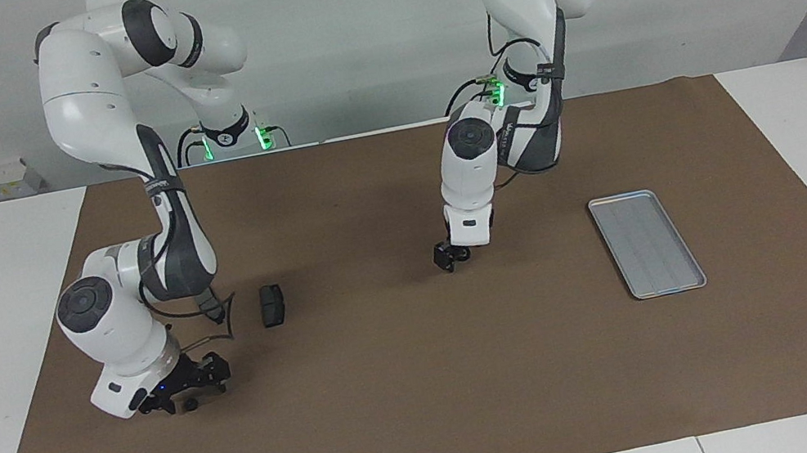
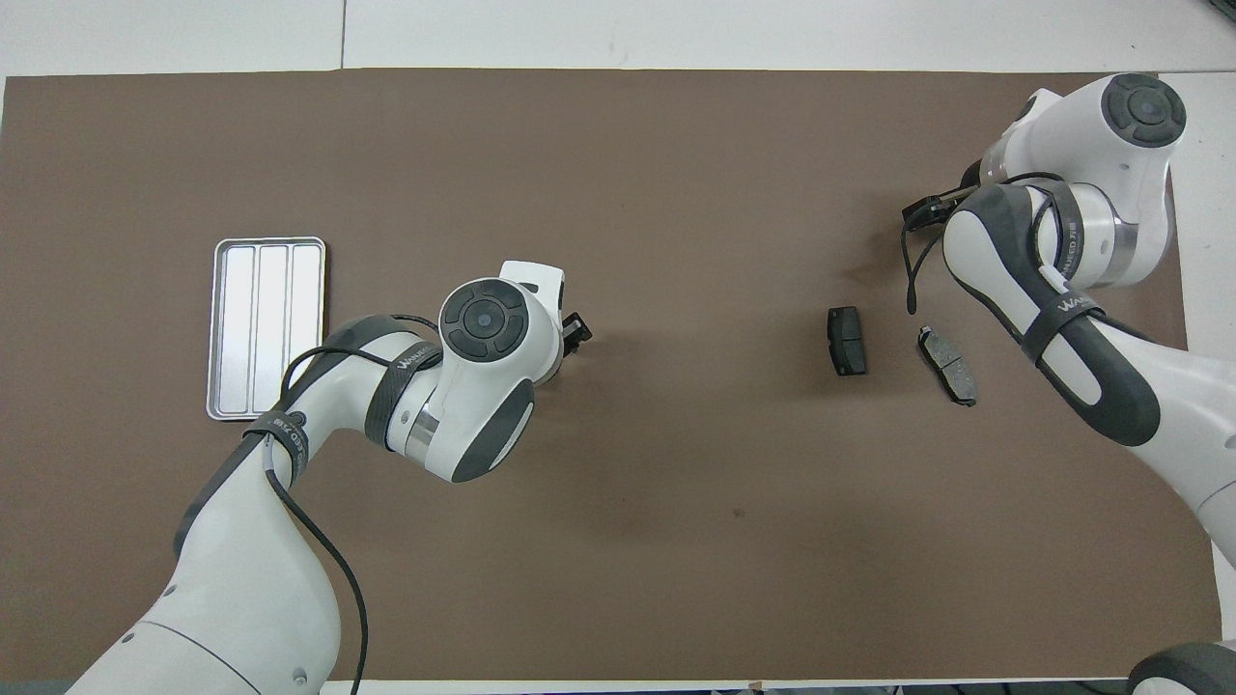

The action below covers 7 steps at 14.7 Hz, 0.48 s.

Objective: Pick bearing gear from pile to tray
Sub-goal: 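Place the black part in the tray with the left gripper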

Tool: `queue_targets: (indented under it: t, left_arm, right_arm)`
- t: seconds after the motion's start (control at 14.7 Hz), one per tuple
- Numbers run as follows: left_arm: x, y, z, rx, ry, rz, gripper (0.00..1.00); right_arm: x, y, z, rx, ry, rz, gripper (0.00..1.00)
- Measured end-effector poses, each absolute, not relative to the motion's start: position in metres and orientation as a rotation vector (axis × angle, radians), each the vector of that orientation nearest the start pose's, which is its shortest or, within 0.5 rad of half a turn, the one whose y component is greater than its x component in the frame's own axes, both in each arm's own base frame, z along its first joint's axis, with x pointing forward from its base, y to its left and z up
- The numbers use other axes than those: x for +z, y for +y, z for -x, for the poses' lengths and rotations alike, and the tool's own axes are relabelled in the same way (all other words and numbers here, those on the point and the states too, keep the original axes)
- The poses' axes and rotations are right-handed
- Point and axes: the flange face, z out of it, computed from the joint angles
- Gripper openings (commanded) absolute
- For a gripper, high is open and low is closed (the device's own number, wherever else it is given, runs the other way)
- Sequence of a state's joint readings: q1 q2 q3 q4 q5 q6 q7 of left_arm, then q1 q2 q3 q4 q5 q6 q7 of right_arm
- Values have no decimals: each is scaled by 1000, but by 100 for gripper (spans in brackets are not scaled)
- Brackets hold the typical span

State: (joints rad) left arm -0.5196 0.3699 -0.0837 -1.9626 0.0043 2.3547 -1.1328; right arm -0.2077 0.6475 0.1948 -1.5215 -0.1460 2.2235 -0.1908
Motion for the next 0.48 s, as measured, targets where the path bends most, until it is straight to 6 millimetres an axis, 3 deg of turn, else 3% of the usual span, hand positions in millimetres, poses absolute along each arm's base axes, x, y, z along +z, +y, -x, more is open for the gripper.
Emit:
queue_targets:
  t: [0.2, 0.41, 0.48]
  left_arm:
    - [292, -348, -509, 1, -839, 3069, 33]
    - [295, -344, -510, 7, -843, 3060, 13]
    - [295, -345, -509, 7, -842, 3060, 11]
  right_arm:
    - [289, -43, -719, -116, -331, 3130, 94]
    - [286, -44, -721, -116, -326, 3129, 85]
    - [286, -45, -721, -117, -326, 3129, 84]
